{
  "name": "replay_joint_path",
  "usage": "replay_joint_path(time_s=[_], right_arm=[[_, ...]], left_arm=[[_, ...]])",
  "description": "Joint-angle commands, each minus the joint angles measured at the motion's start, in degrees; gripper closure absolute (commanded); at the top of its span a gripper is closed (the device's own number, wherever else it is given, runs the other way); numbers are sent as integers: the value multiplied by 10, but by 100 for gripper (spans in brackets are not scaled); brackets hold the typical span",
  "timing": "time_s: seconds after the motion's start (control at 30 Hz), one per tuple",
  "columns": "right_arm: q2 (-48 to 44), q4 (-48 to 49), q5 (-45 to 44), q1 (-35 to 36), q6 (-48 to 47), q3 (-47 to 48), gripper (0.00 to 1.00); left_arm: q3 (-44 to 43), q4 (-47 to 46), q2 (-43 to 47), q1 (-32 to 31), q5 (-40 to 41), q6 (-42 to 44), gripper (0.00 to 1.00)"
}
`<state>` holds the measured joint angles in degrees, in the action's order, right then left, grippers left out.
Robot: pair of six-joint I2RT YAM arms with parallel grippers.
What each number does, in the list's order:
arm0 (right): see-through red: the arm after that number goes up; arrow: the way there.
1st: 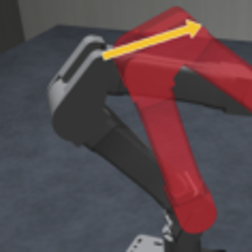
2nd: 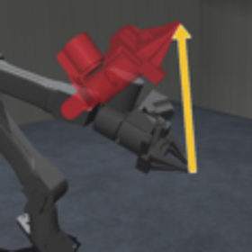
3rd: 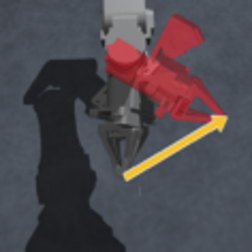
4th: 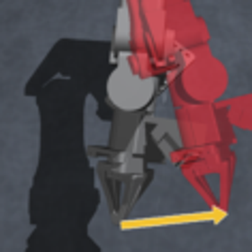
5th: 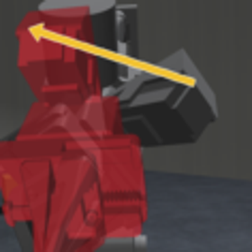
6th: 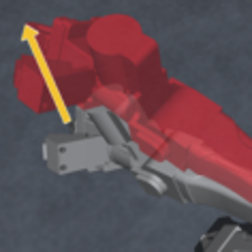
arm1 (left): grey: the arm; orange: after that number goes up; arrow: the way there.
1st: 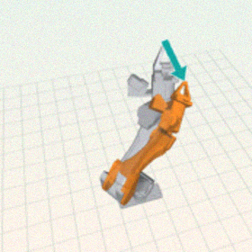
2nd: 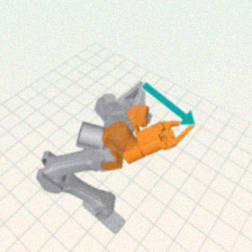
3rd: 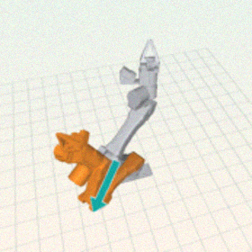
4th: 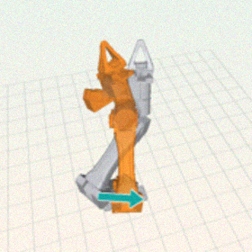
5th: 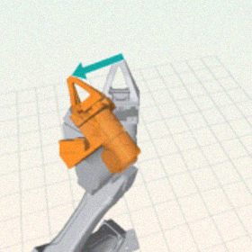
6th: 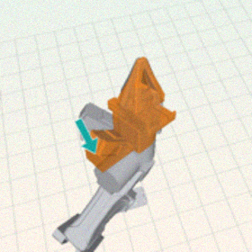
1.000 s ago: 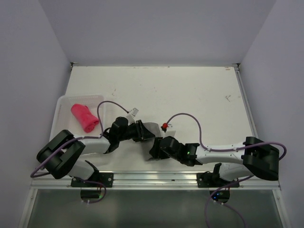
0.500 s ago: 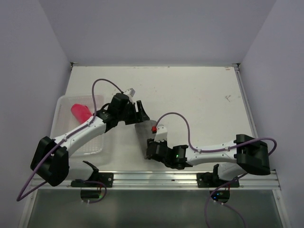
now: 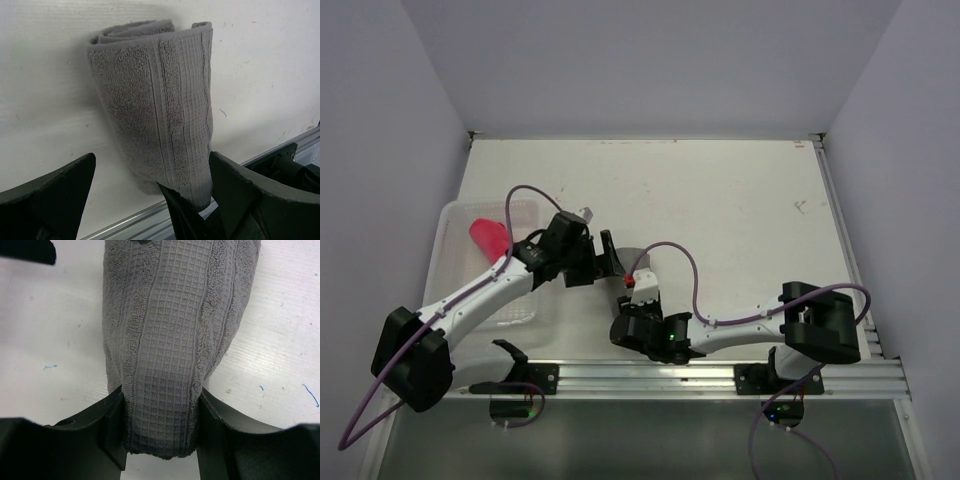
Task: Roll the towels
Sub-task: Roll the towel, then place the rolled towel into the container
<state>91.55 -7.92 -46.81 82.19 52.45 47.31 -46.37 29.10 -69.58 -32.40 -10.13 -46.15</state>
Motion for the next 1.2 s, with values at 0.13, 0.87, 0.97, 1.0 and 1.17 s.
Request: replay_joint_path(time_s=[0.13,0.87,0.97,1.0,1.17], right_arm=[[19,46,-30,5,-12,30,60],[57,70,-47,25,-57,47,61],[60,72,-50,27,-63,49,60],[60,70,-50,28,-63,52,60],[66,67,-57,28,-76,60,60]], left_arm=[[37,-29,4,-27,17,-78,0],[-36,-18,-93,-36,55,-87,0],[-43,-16,-102,-37,53,-82,0],[-45,-12,-111,-40,54,-76,0],[-43,5,-134,-55,62,-68,0]])
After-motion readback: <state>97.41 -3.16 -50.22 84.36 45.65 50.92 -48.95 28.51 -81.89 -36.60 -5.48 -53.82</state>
